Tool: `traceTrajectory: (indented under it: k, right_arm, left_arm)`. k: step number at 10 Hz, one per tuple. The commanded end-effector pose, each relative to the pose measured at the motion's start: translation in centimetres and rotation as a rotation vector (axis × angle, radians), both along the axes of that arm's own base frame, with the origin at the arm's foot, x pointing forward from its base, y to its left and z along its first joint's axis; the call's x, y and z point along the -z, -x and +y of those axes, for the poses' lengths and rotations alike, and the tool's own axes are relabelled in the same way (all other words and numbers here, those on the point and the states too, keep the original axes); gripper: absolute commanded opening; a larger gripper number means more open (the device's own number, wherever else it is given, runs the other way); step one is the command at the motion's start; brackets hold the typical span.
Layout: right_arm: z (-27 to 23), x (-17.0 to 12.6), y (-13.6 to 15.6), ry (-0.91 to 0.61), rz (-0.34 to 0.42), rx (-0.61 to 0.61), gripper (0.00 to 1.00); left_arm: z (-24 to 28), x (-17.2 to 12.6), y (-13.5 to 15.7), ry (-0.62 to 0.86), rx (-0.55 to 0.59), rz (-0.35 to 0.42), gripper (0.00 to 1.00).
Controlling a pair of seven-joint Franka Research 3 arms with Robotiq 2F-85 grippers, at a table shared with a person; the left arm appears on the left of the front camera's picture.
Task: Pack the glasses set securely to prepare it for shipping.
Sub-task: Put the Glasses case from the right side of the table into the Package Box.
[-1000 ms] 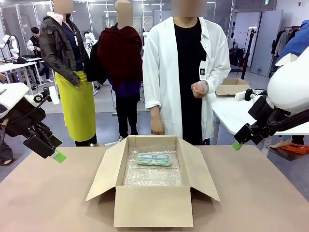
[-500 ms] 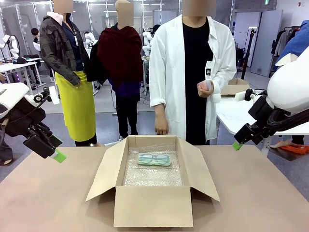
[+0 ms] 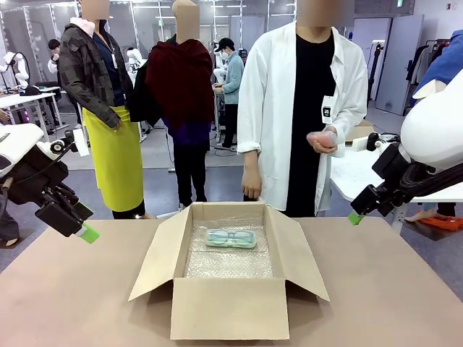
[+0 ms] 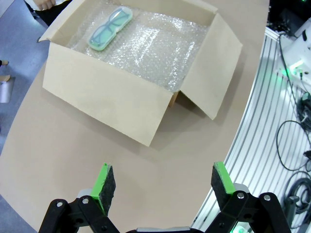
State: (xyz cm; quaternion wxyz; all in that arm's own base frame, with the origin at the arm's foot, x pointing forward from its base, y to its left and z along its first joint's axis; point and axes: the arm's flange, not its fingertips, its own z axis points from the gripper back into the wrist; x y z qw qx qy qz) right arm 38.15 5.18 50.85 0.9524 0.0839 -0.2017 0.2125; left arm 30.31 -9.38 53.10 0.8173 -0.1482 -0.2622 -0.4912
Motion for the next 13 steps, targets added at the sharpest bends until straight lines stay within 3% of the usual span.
traceTrajectory:
  k: [1, 13]
  right_arm:
    - [-0.16, -0.09, 0.11, 0.005, -0.012, -0.02, 1.0]
    - [-0.16, -0.09, 0.11, 0.005, -0.012, -0.02, 1.0]
  left_arm:
    - [0.2, -0.03, -0.04, 0.019, 0.023, 0.0, 1.0]
    - [0.2, -0.03, -0.04, 0.019, 0.023, 0.0, 1.0]
